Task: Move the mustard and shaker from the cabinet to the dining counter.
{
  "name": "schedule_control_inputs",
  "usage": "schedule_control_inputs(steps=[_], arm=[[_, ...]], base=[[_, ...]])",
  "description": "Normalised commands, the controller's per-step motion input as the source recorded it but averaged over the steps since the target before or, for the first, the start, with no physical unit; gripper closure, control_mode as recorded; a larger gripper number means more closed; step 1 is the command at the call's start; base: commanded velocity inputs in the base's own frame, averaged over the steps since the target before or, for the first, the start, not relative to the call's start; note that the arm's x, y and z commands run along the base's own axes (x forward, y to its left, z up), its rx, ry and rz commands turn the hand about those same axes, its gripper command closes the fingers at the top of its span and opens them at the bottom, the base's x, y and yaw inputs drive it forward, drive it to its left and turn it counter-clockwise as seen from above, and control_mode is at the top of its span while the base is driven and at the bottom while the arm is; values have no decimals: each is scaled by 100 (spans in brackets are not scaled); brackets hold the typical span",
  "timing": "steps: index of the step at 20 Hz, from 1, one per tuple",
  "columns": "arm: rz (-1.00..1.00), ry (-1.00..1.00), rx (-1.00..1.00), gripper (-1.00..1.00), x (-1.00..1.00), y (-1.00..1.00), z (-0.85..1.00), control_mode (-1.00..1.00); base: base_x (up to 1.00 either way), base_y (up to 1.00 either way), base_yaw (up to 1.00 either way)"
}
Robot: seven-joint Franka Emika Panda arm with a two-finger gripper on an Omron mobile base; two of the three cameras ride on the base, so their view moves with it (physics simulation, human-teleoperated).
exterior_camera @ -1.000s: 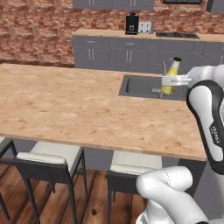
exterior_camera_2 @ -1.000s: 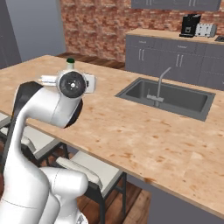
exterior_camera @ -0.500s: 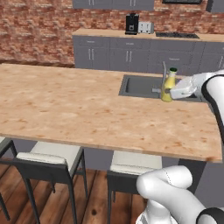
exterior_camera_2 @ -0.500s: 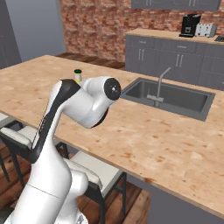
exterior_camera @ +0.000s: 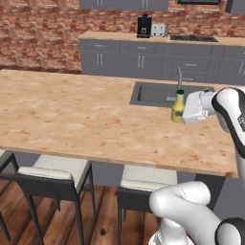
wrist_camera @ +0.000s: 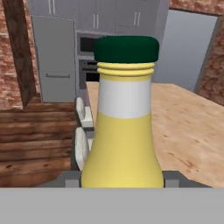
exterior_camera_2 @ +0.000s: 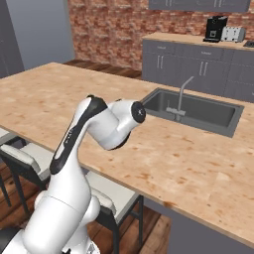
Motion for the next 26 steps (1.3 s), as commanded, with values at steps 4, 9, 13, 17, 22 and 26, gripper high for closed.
schedule_control_inputs(steps=[4, 9, 13, 17, 22, 26], arm=[[8, -8, 0, 100, 37, 6, -61, -100], [10, 1, 1, 100, 46, 0, -51, -100], [13, 9, 3, 100, 42, -3, -43, -100], [9, 8, 0, 100, 31, 1, -47, -100], [2, 12, 0, 100, 41, 3, -47, -100], [0, 0, -3, 100, 36, 13, -57, -100]], base=[[0, 0, 0], [0, 0, 0], [0, 0, 0], [0, 0, 0], [0, 0, 0], [0, 0, 0]])
